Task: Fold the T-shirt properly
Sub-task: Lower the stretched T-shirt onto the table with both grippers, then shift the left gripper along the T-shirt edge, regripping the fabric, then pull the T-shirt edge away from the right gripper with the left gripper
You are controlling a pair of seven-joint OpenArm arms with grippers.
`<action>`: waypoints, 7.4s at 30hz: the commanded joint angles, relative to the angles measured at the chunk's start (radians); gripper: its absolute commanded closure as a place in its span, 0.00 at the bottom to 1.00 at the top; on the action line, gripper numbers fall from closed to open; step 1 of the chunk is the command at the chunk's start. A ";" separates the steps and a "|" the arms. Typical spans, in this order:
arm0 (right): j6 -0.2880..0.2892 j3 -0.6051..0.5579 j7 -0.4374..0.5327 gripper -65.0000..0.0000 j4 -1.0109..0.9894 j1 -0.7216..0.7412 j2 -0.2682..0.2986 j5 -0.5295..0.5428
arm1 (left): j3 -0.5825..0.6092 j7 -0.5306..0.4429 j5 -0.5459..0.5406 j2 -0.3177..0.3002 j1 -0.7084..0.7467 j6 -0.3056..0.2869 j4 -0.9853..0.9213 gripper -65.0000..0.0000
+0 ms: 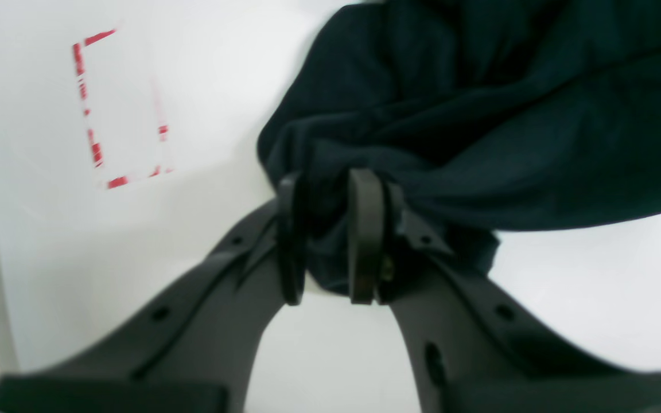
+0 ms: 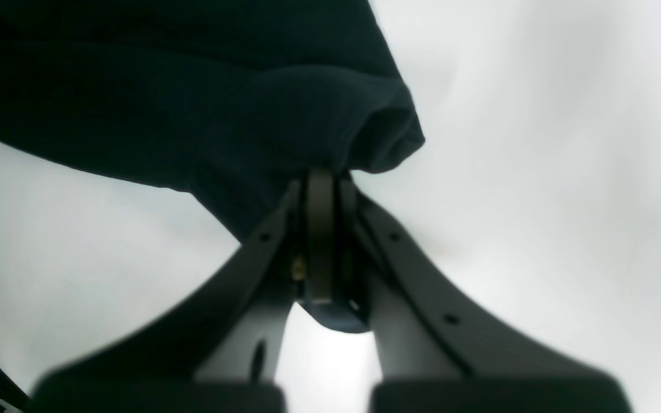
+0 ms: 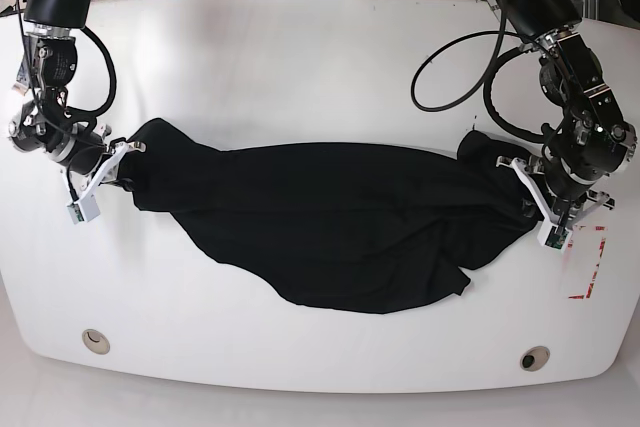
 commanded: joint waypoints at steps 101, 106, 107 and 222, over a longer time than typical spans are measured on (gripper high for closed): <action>0.001 0.006 0.003 1.00 0.023 0.015 -0.001 0.006 | 0.058 -0.222 -0.127 0.058 -0.337 0.086 -0.816 0.67; 0.002 0.008 0.003 1.00 0.021 0.019 0.000 0.004 | 0.066 -0.225 -0.123 0.058 -0.350 0.130 -0.825 0.97; 0.003 0.009 0.003 1.00 0.020 0.019 0.001 0.005 | 0.066 -0.225 -0.122 0.059 -0.353 0.139 -0.827 0.97; -0.006 -0.007 -0.032 1.00 0.155 -0.118 -0.014 -0.011 | 0.033 -0.080 -0.151 -0.031 -0.011 0.188 -0.040 1.00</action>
